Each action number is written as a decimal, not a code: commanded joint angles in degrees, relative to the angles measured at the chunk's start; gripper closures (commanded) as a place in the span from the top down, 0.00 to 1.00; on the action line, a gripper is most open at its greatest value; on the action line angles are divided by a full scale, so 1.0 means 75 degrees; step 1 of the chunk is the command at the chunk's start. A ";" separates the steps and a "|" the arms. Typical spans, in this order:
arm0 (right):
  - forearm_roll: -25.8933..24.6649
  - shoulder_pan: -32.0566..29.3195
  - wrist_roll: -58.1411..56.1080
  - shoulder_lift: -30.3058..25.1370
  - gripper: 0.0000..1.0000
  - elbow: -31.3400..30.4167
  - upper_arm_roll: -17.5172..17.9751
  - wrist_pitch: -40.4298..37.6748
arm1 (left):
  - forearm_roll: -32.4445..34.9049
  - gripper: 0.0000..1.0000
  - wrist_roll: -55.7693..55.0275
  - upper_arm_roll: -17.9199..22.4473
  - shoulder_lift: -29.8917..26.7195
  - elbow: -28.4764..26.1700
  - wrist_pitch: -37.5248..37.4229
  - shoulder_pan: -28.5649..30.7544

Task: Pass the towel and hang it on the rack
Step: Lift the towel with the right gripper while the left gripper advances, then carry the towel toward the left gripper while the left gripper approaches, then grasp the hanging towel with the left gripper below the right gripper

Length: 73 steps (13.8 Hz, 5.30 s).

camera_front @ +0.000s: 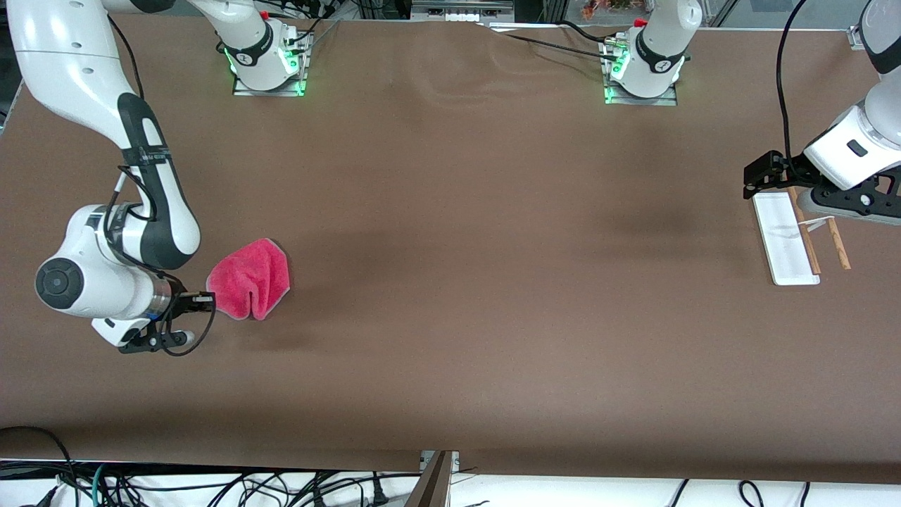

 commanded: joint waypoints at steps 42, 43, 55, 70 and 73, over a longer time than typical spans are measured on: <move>0.0061 0.4167 0.3291 -0.1662 0.00 0.3420 0.1560 -0.1675 | -0.5839 1.00 0.5518 -0.0074 0.2240 0.0379 0.0152 -0.1010; 0.0061 0.4308 0.3443 -0.1651 0.00 0.3420 0.1560 -0.1546 | -0.6016 1.00 0.5951 -0.0085 0.2240 0.0192 0.0385 -0.1046; 0.0026 0.5129 0.3913 -0.1639 0.00 0.3408 0.1548 -0.0467 | -0.7775 1.00 0.9425 -0.0824 0.2218 -0.1169 0.1712 -0.1187; -0.0208 0.5341 0.3913 -0.1592 0.00 0.3408 0.1560 -0.0126 | -0.8338 0.96 1.0819 -0.1246 0.2158 -0.1369 0.2298 -0.1175; -0.0208 0.5341 0.3913 -0.1592 0.00 0.3408 0.1560 -0.0103 | -0.8349 0.97 1.0866 -0.1246 0.2181 -0.1299 0.2391 -0.1152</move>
